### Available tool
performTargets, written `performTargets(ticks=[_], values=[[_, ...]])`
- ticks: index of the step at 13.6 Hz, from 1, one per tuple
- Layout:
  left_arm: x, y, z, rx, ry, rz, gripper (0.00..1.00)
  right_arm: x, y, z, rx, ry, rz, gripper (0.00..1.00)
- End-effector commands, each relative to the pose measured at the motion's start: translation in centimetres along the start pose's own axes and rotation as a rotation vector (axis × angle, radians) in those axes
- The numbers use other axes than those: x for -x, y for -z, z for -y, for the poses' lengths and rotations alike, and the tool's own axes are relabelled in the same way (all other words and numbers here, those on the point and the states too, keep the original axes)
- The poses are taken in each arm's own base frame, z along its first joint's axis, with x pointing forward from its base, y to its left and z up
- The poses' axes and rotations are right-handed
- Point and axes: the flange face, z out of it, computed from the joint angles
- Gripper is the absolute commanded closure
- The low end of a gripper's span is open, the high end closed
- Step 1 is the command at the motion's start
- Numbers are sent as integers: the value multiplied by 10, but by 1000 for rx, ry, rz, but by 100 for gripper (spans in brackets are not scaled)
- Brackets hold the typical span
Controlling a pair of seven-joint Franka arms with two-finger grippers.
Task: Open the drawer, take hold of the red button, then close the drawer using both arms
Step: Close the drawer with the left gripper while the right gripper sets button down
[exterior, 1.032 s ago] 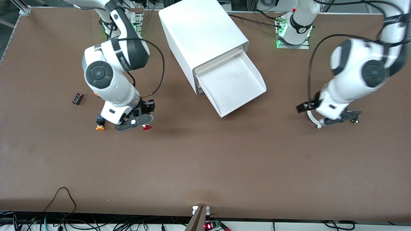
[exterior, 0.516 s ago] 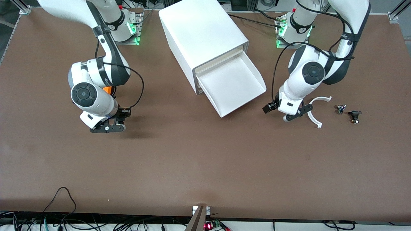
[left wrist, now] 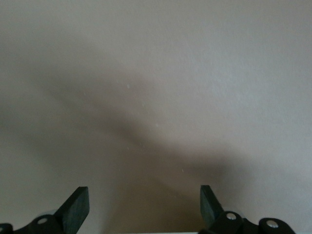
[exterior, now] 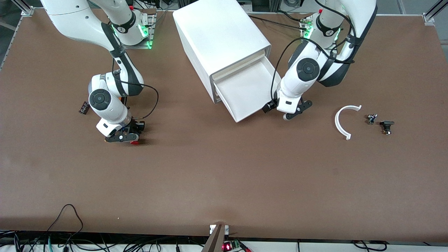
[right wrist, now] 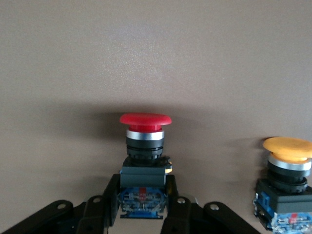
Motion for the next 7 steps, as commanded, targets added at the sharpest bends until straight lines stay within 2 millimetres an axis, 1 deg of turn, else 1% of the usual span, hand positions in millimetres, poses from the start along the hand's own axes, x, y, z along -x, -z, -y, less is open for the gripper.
performTargets(ticks=[1,2,3,4,5,6,7], values=[[45,-8,-2,-4,22,50,0,-4,4,-2,-7,-2,-18,1],[69,-10,-6,-7,33,67,0,-9,12,-1,-5,-11,-12,0],[87,-11,-9,-15,30,76,0,-17,24,-1,-2,-28,12,0],[105,-13,-12,-25,10,84,0,-27,41,-2,3,-54,36,0],[115,-16,-12,-38,-5,93,0,-35,64,-3,9,-80,56,0],[127,-18,-14,-44,-22,102,0,-42,83,-3,12,-90,74,0],[131,-19,-13,-47,-23,110,0,-49,101,-3,10,-99,86,0]])
